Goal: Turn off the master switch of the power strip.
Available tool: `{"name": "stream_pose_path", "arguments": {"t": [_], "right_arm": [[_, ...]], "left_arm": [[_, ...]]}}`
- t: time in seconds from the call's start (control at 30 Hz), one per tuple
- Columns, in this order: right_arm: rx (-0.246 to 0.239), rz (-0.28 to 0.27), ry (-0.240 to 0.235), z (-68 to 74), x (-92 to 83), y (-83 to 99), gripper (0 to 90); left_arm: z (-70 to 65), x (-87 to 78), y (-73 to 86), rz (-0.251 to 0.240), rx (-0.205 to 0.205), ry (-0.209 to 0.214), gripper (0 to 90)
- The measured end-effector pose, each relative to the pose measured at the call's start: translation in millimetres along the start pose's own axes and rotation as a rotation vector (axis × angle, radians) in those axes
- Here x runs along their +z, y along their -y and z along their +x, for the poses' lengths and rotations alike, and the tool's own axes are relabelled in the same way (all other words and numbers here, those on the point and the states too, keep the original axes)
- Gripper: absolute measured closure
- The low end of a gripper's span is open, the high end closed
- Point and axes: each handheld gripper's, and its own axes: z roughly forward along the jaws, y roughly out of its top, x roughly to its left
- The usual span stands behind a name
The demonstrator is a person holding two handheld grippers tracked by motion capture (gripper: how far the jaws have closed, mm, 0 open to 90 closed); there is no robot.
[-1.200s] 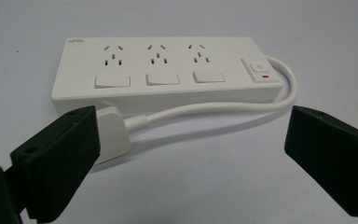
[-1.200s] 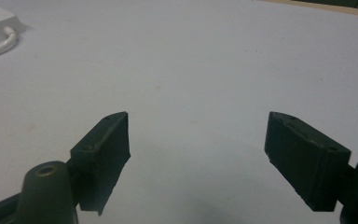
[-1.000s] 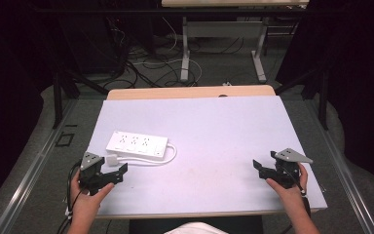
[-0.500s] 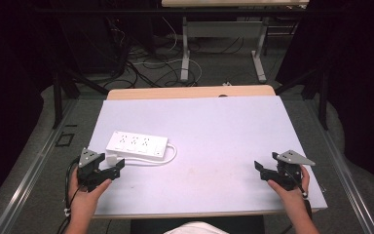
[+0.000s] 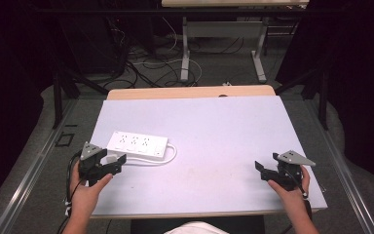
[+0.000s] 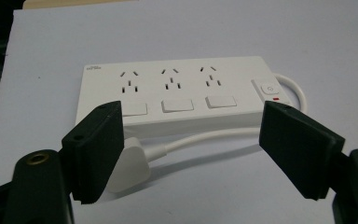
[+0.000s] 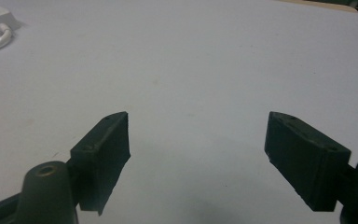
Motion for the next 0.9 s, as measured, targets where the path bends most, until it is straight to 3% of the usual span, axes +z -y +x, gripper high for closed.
{"name": "stream_pose_path", "arguments": {"t": [0.2, 0.23, 0.4, 0.7, 0.8, 0.9], "right_arm": [[0.004, -0.018, 0.009, 0.9, 1.9, 0.9, 21.5], [0.007, 0.005, -0.002, 0.8, 0.1, 0.4, 21.5], [0.009, 0.006, 0.007, 2.0, 0.0, 0.7, 21.5], [0.010, 0.004, -0.001, 2.4, 1.2, 1.5, 21.5], [0.010, 0.004, -0.001, 2.3, 1.1, 1.5, 21.5], [0.017, 0.011, 0.001, 2.7, 0.7, 1.6, 21.5]], "left_arm": [[2.3, 1.3, -4.6, 0.024, -0.023, 0.027, 26.7], [2.5, 1.7, -5.6, 0.026, -0.029, 0.033, 26.8], [2.7, 1.8, -11.5, 0.047, -0.040, 0.061, 28.3], [1.3, 2.7, -23.8, 0.047, -0.029, 0.057, 29.5], [-0.1, 3.7, -27.3, 0.054, -0.051, 0.067, 30.1], [-0.8, 4.9, -30.6, 0.058, -0.038, 0.070, 30.4]]}}
